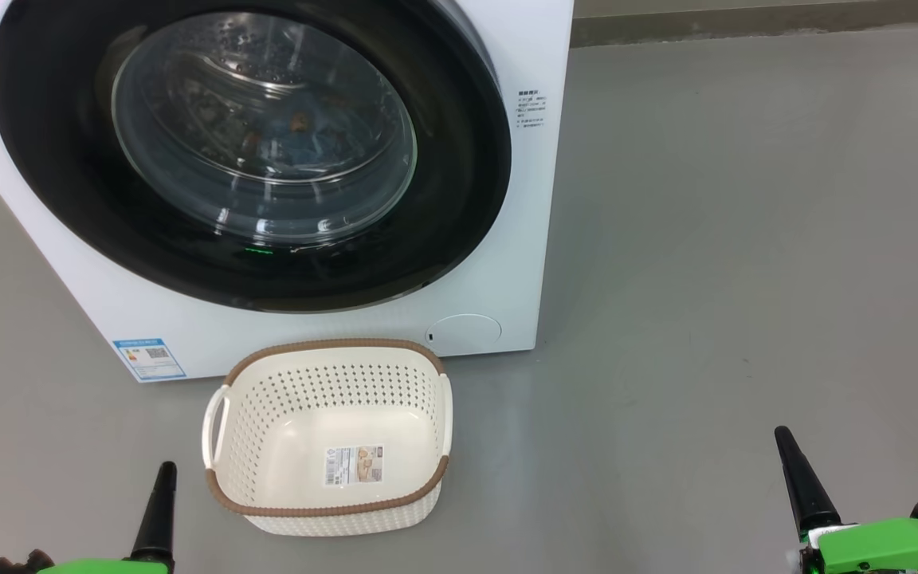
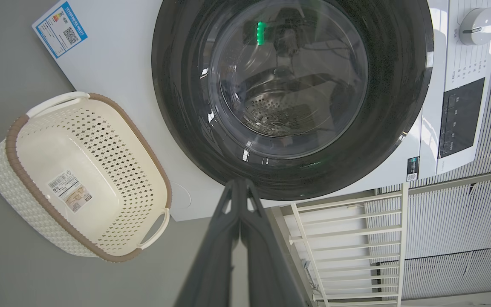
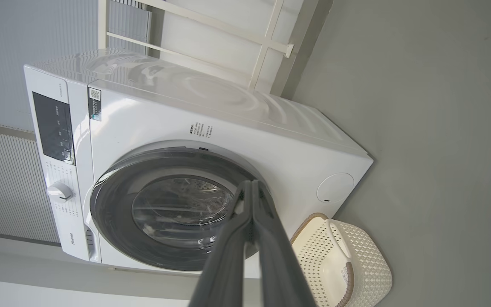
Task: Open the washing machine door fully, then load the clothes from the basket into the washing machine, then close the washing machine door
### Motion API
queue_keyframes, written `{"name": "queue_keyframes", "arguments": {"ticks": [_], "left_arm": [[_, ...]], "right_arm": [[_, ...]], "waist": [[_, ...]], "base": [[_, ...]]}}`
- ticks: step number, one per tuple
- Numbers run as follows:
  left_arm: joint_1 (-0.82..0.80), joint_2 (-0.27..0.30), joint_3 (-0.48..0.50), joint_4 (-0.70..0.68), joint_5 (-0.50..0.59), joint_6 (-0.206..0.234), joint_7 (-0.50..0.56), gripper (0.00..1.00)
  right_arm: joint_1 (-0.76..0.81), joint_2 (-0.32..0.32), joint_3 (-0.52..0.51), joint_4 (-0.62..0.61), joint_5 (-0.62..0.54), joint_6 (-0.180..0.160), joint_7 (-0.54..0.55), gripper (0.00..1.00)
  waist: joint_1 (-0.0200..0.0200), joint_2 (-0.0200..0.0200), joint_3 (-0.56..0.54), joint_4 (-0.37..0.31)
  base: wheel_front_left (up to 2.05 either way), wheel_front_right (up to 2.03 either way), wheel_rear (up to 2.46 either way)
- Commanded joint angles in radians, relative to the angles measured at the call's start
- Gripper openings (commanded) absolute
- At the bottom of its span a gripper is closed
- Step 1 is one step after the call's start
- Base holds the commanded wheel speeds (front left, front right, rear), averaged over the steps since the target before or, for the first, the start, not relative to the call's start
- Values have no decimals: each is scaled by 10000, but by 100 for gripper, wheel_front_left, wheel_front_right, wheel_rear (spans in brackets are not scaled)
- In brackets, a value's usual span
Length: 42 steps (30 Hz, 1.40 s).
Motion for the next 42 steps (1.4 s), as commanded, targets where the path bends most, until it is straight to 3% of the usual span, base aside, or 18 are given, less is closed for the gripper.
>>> {"name": "queue_keyframes", "arguments": {"ticks": [1, 24, 42], "left_arm": [[-469, 119, 358, -166, -209, -168, 66, 0], [-750, -44, 1073, 185, -2506, -530, 597, 0], [-760, -82, 1139, 195, -2518, -539, 649, 0]], "right_arm": [[-515, -122, 174, -199, 240, -8, 65, 0], [-945, -146, 161, 286, 2900, -13, 420, 0], [-955, -146, 161, 297, 2962, -13, 427, 0]], "waist": [[0, 0, 2, -6], [0, 0, 53, -161], [0, 0, 54, -165]], "base": [[0, 0, 0], [0, 0, 0], [0, 0, 0]]}}
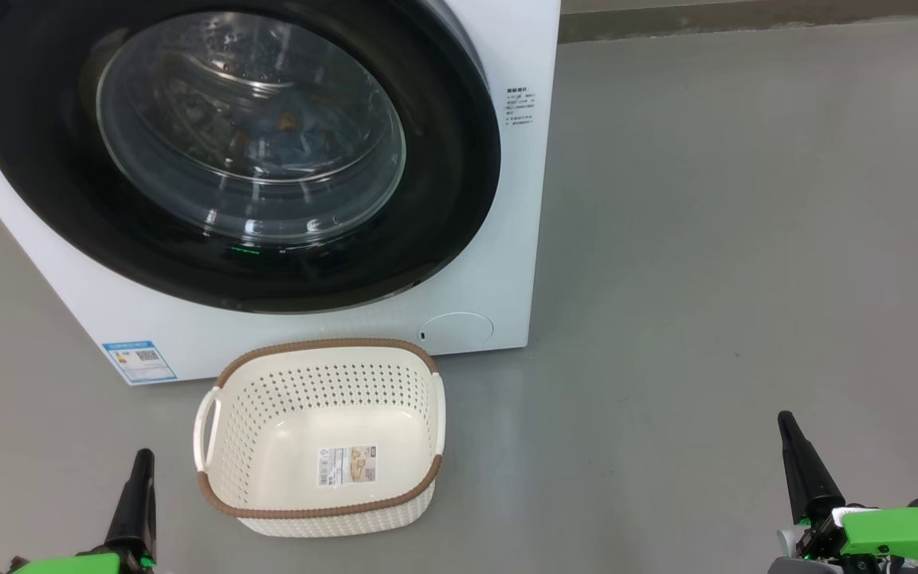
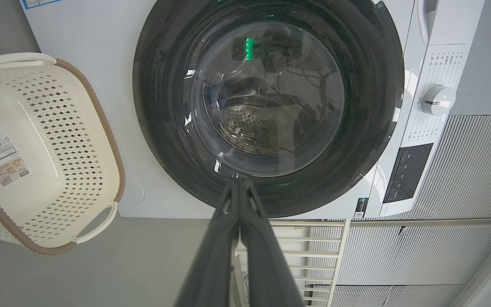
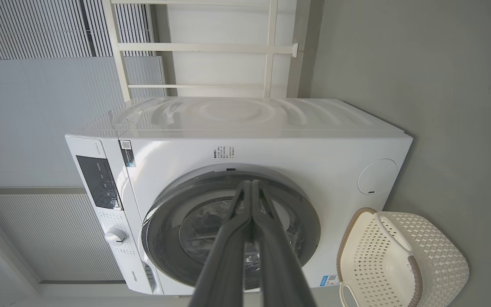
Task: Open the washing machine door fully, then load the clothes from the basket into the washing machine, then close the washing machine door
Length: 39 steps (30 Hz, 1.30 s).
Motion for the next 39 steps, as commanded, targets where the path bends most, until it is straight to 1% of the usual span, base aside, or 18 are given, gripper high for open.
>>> {"name": "queue_keyframes", "arguments": {"ticks": [1, 39], "left_arm": [[-397, 118, 355, -185, -3, -113, 39, 0], [-403, 67, 428, -183, 58, -113, 98, 0]], "right_arm": [[-408, -118, 226, -250, 34, -11, 76, 0], [-408, -118, 227, -250, 35, -11, 76, 0]], "waist": [[-1, 0, 0, 1], [-1, 0, 0, 1]], "base": [[0, 0, 0], [0, 0, 0]]}}
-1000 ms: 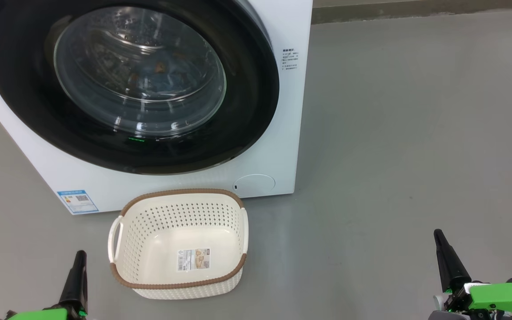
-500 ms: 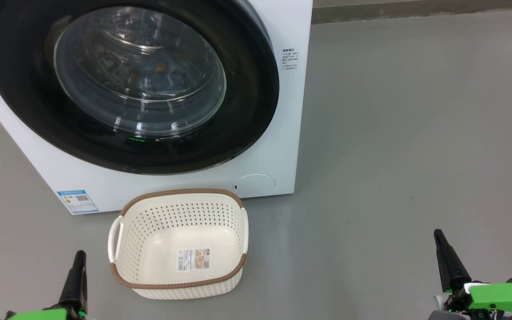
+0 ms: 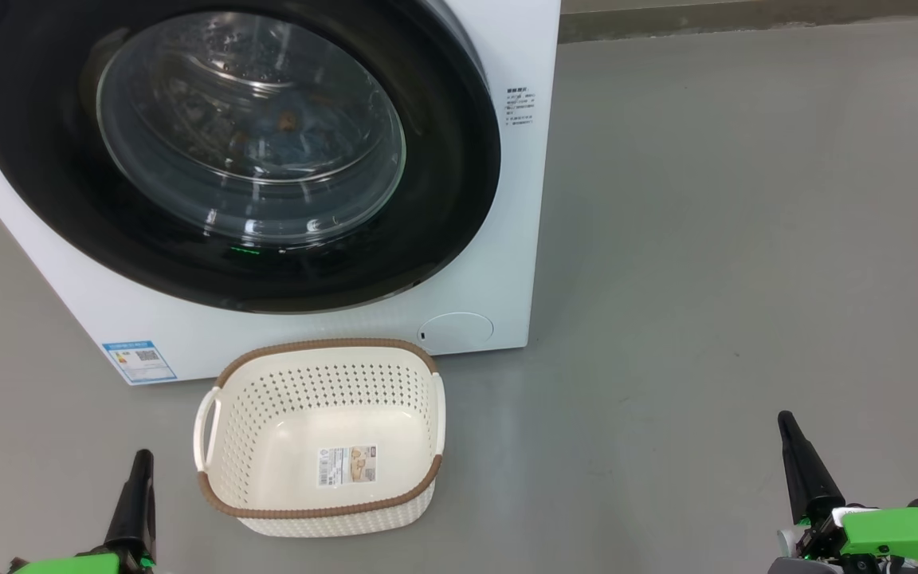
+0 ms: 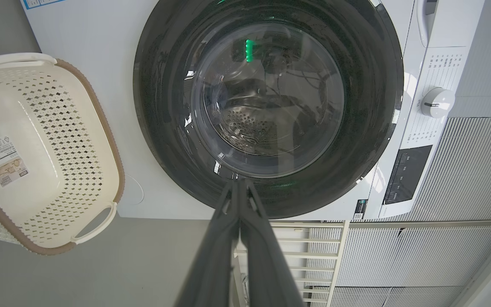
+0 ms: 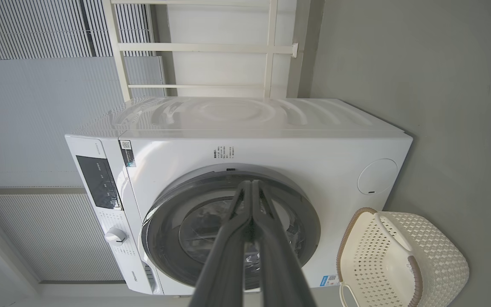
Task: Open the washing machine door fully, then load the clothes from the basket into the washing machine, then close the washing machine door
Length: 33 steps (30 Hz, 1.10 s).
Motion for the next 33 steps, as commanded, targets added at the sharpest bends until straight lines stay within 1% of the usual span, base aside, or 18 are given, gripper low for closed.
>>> {"name": "queue_keyframes", "arguments": {"ticks": [1, 33], "left_arm": [[-402, 119, 357, -187, 48, -113, 86, 0], [-406, 93, 395, -186, 80, -113, 116, 0]], "right_arm": [[-408, -118, 227, -250, 35, -11, 76, 0], [-408, -118, 228, -250, 35, -11, 75, 0]], "waist": [[0, 0, 0, 0], [0, 0, 0, 0]], "base": [[0, 0, 0], [0, 0, 0]]}}
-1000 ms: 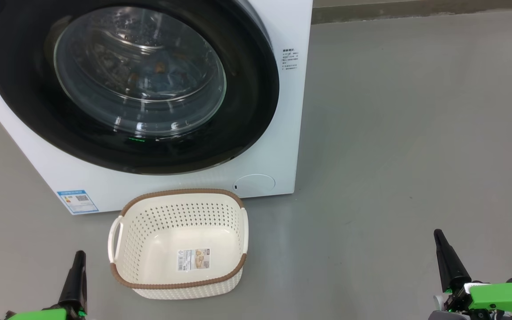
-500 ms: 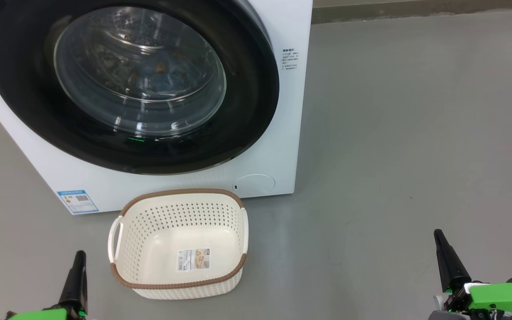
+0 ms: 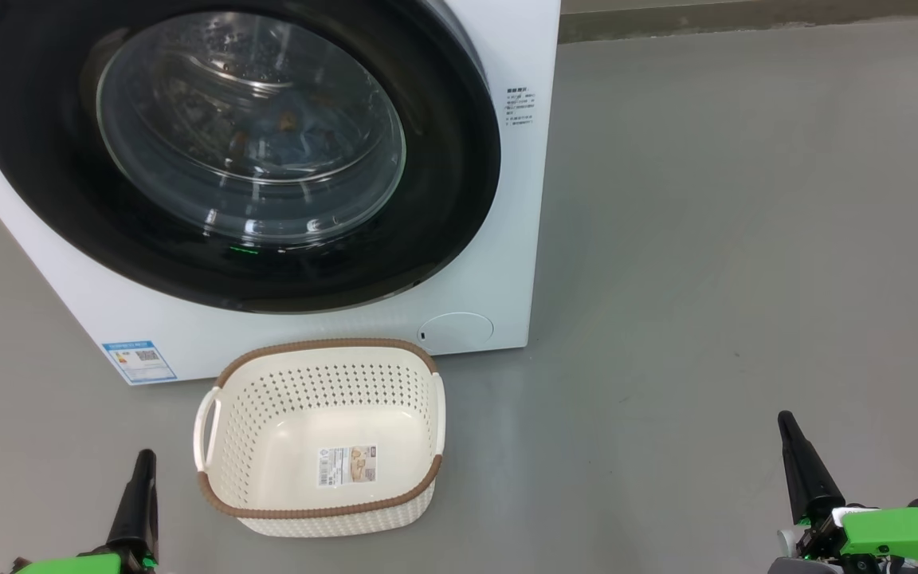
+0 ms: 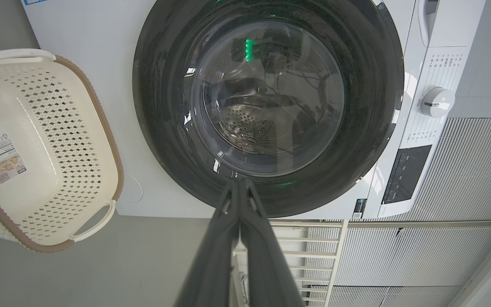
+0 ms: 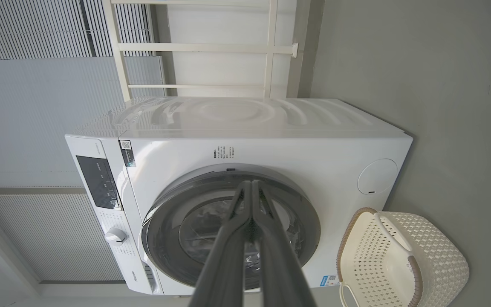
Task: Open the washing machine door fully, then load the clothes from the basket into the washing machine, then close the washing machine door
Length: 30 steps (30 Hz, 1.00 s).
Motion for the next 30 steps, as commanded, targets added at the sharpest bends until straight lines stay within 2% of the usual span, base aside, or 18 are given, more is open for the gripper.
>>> {"name": "queue_keyframes", "arguments": {"ticks": [1, 30], "left_arm": [[-404, 161, 346, -188, 77, -113, 33, 0], [-406, 145, 370, -187, 97, -113, 52, 0]], "right_arm": [[-408, -118, 228, -250, 35, -11, 75, 0], [-408, -118, 228, -249, 36, -11, 75, 0]], "waist": [[0, 0, 0, 0], [0, 0, 0, 0]], "base": [[0, 0, 0], [0, 0, 0]]}}
